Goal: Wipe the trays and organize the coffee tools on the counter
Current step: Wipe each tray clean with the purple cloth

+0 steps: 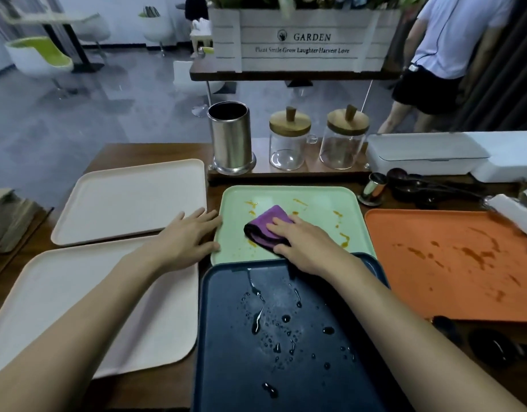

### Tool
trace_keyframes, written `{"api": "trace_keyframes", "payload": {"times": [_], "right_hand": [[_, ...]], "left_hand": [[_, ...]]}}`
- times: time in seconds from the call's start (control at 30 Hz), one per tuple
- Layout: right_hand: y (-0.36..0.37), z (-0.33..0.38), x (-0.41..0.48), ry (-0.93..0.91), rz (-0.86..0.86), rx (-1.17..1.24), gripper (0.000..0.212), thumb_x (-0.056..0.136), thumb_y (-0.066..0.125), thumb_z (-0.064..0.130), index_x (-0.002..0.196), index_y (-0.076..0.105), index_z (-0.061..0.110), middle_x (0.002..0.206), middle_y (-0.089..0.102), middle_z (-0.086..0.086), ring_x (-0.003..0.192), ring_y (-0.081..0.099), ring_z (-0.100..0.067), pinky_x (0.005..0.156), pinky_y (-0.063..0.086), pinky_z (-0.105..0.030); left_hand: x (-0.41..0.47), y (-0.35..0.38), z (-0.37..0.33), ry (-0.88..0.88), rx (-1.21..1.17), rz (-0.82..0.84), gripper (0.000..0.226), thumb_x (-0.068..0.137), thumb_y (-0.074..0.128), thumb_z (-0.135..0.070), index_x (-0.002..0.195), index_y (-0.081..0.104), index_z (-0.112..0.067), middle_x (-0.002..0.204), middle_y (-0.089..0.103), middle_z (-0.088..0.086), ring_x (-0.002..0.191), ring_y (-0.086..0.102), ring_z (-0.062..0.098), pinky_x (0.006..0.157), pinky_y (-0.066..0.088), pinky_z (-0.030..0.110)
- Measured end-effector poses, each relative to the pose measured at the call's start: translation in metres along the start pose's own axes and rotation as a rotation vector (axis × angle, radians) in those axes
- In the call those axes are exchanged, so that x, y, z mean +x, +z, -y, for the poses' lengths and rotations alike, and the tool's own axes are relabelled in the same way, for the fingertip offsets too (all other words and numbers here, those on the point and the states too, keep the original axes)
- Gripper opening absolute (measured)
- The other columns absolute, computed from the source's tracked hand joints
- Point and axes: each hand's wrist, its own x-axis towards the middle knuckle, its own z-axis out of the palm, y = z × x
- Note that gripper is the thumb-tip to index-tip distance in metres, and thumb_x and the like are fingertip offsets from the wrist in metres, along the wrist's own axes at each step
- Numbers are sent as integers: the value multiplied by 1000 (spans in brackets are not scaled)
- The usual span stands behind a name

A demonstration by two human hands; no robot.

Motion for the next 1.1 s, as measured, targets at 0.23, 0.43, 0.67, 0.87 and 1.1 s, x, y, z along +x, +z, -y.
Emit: {"api": "trace_keyframes", "payload": {"times": [0.23, 0.43, 0.67, 0.87, 1.1], "right_hand": [[-1, 2, 0, 23, 47, 4, 63, 97, 59, 27, 155, 35, 35, 163, 23, 19, 154, 10, -10, 120, 20, -34], [2, 3, 0, 39, 47, 24, 66, 98, 57, 23, 156, 31, 38, 163, 18, 23, 154, 6, -8, 122, 21, -39], [13, 8, -9, 32, 19, 10, 70, 99, 53, 25, 160, 20, 35, 167, 10, 16, 155, -2, -11, 123, 22, -40], [16, 11, -11, 21, -6, -29, 63, 102, 51, 29, 158, 24, 34, 167, 13, 15, 155, -1, -13, 122, 25, -42], [13, 20, 21, -12, -25, -162, 57, 107, 42, 31, 159, 22, 22, 167, 17, 7, 156, 3, -20, 119, 22, -37]], "left_hand": [[3, 4, 18, 68, -61, 7, 86, 87, 38, -68, 161, 22, -27, 168, 19, -5, 157, 9, 23, 123, 9, 49], [17, -4, 21, 131, -206, -12, 81, 96, 62, -49, 161, 20, -24, 166, 25, 5, 153, 12, 17, 124, 1, 40], [31, -2, 29, 145, -149, 43, 91, 95, 60, -57, 163, 8, -25, 169, 2, -10, 157, -2, 15, 124, 0, 51], [32, -2, 32, 156, -116, 53, 101, 89, 56, -69, 163, 3, -27, 169, -1, -11, 157, -4, 18, 124, 1, 55], [34, 0, 36, 166, -136, 83, 101, 90, 56, -67, 163, -3, -30, 170, -3, -9, 156, -9, 18, 124, -5, 54]]}}
